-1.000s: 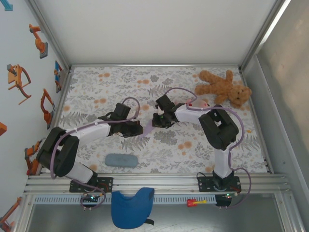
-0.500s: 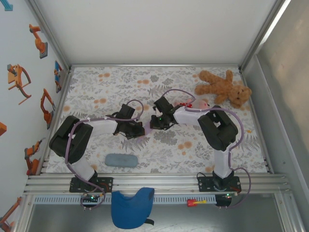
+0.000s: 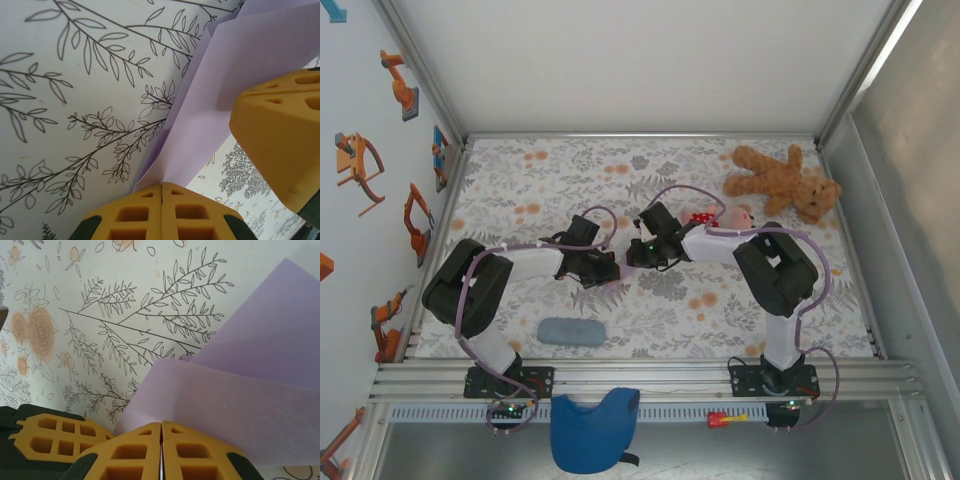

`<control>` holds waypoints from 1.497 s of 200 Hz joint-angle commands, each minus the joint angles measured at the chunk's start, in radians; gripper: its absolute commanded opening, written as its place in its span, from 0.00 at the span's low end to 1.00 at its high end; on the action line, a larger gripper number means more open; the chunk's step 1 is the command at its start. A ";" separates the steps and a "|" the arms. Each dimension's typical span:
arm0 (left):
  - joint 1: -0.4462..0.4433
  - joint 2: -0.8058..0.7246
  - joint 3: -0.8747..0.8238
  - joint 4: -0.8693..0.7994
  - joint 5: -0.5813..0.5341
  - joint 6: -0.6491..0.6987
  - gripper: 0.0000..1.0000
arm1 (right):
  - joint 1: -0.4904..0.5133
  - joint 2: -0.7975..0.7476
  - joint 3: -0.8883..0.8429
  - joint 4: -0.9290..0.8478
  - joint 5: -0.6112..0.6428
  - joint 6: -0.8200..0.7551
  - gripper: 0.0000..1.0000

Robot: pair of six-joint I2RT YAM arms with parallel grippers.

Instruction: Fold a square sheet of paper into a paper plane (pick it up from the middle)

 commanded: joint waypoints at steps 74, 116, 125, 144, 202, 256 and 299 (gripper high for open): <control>-0.007 0.031 -0.063 -0.079 -0.049 -0.032 0.00 | -0.174 -0.001 -0.092 -0.010 0.167 -0.039 0.07; -0.007 0.026 -0.074 -0.070 -0.049 -0.041 0.00 | -0.223 -0.022 -0.079 -0.024 0.201 -0.067 0.07; -0.007 0.028 -0.072 -0.071 -0.047 -0.040 0.00 | -0.229 -0.024 -0.075 -0.025 0.203 -0.068 0.07; -0.007 0.029 -0.069 -0.072 -0.041 -0.040 0.00 | -0.232 -0.027 -0.070 -0.028 0.203 -0.070 0.07; -0.007 -0.005 -0.034 -0.073 -0.017 -0.020 0.00 | -0.232 -0.087 -0.054 -0.066 0.232 -0.090 0.08; -0.006 -0.105 0.025 -0.061 0.011 -0.019 0.20 | -0.172 -0.227 -0.057 -0.111 0.229 -0.068 0.12; 0.019 -0.305 0.029 -0.120 -0.114 0.004 0.53 | -0.082 -0.315 -0.014 -0.296 0.353 0.028 0.40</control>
